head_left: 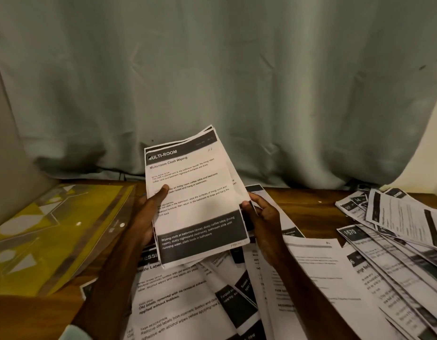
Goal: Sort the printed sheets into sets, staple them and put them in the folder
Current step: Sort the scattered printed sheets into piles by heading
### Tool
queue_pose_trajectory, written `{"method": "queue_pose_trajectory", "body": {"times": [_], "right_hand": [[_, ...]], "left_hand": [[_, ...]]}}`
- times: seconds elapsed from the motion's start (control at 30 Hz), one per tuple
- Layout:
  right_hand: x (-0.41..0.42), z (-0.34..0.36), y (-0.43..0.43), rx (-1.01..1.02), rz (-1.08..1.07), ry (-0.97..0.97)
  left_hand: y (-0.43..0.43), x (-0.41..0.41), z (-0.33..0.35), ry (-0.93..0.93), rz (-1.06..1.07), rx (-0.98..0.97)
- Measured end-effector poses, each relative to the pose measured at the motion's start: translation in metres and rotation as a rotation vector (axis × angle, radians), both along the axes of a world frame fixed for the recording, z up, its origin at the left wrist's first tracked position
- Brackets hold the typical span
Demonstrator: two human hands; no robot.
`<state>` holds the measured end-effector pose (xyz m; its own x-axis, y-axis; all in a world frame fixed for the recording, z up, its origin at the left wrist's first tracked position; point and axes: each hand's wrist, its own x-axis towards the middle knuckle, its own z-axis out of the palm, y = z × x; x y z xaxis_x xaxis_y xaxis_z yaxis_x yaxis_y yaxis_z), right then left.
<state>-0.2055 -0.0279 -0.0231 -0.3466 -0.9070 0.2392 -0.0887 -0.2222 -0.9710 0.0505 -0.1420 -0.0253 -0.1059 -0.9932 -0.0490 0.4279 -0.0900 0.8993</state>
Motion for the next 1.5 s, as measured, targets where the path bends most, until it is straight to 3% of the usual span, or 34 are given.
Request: {"method": "queue_pose_trajectory", "body": {"times": [0.2,0.33,0.5,0.67,0.73,0.87,1.13,1.23,1.37,1.5], "right_hand": [[-0.015,0.002,-0.001,-0.035,0.025,0.12],[-0.049,-0.006,-0.014,0.042,-0.156,0.094],[-0.095,-0.014,-0.031,0.451,-0.445,0.665],[-0.097,-0.023,-0.034,0.712,-0.396,0.959],[-0.094,-0.018,-0.035,0.715,-0.378,0.943],[-0.1,-0.015,-0.039,0.654,-0.346,0.729],[-0.095,-0.026,-0.032,0.187,-0.495,0.368],[-0.09,-0.012,-0.027,0.001,-0.513,0.323],[-0.088,0.004,-0.026,-0.122,-0.554,0.324],[-0.087,0.019,-0.021,-0.224,-0.61,0.199]], "left_hand": [[0.0,-0.005,-0.001,-0.14,0.107,-0.046],[0.002,-0.006,0.003,-0.129,0.167,-0.087],[-0.001,-0.001,0.003,-0.093,0.205,-0.115],[0.0,0.0,0.002,-0.045,0.196,-0.096],[-0.002,0.002,0.002,-0.029,0.223,-0.085],[-0.004,0.009,0.001,-0.02,0.243,-0.07],[-0.001,0.01,0.003,0.03,0.241,-0.069],[0.003,0.007,0.005,0.031,0.247,-0.068],[0.005,0.005,0.006,0.016,0.245,-0.083],[0.006,0.006,0.006,0.034,0.217,-0.119]]}}
